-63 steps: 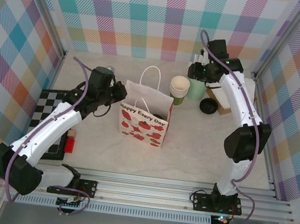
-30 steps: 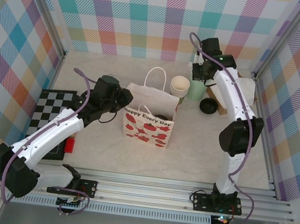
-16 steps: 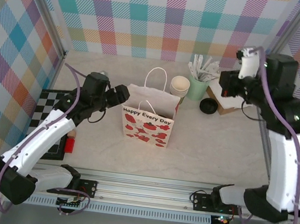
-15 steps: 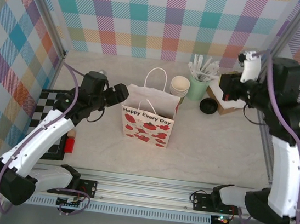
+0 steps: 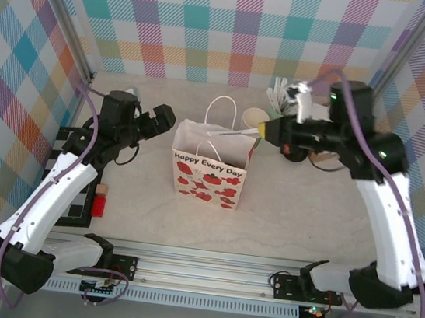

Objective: Pack the takeout coffee

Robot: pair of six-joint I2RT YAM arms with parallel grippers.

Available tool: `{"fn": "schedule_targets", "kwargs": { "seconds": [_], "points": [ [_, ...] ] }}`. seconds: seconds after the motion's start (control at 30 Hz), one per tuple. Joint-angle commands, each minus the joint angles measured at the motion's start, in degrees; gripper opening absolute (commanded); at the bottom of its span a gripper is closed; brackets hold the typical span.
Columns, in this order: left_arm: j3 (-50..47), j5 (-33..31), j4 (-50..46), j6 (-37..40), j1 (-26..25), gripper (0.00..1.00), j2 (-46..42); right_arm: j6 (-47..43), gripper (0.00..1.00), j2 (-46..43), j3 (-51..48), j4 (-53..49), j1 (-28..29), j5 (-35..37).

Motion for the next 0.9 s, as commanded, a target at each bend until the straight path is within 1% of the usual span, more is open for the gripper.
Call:
{"fn": "schedule_targets", "kwargs": {
  "seconds": [0.0,0.07,0.13,0.17,0.23,0.3,0.33,0.4,0.43,0.53,0.63,0.67,0.7,0.77,0.8,0.87],
  "points": [
    [-0.9,2.9,2.1,-0.4,0.7,1.00,-1.6,-3.2,0.00,6.7,2.8,1.2,4.8,4.1],
    [-2.1,5.1,3.9,-0.3,0.7,1.00,-2.0,-2.4,0.00,11.0,3.2,1.8,7.0,3.6],
    [-3.2,7.2,5.4,-1.0,0.7,1.00,-1.6,-1.4,0.04,15.3,3.3,3.0,9.4,3.7],
    [-3.7,7.6,5.8,-1.6,0.7,1.00,-1.3,-1.4,0.09,17.6,3.7,2.6,10.8,4.7],
    [-4.4,6.7,5.8,-2.2,0.7,1.00,-1.0,-1.7,0.29,21.2,6.0,-0.2,12.4,5.8],
    [-4.8,5.9,5.8,-1.9,0.7,1.00,-1.1,-2.0,0.58,20.6,6.5,-1.6,12.4,7.3],
    [-4.8,5.8,5.8,-1.5,0.8,1.00,-1.0,-2.6,0.63,19.2,6.5,-1.9,12.1,8.4],
    [-4.8,5.3,5.5,-0.3,0.8,1.00,-0.8,-3.3,0.69,15.1,6.1,-3.2,9.4,9.5],
    [-4.8,5.0,5.4,0.2,0.8,1.00,-0.7,-3.4,0.71,13.3,5.7,-3.8,7.6,9.2],
    [-5.3,4.5,6.3,1.3,0.9,1.00,-0.2,-2.9,0.75,7.3,1.3,-4.8,-0.7,8.2],
    [-6.5,6.2,9.1,2.3,1.1,1.00,0.2,-0.5,0.80,2.3,-7.6,-1.7,-12.0,7.5],
    [-6.9,6.9,9.9,2.8,1.2,1.00,0.2,1.8,0.82,1.3,-11.4,0.1,-16.5,8.7],
    [-7.0,7.5,10.3,3.4,1.2,1.00,0.4,4.9,0.84,0.8,-14.9,2.0,-21.6,9.1],
    [-7.0,7.8,10.3,4.8,1.2,1.00,0.5,10.8,0.89,1.1,-21.1,5.9,-30.8,7.2],
    [-7.0,7.7,10.1,5.4,1.2,1.00,0.5,12.4,0.99,1.5,-23.7,8.2,-34.3,6.6],
    [-7.5,7.2,9.9,6.6,1.2,1.00,0.1,11.5,1.00,4.2,-26.6,12.1,-40.1,7.8]
  ]
}}
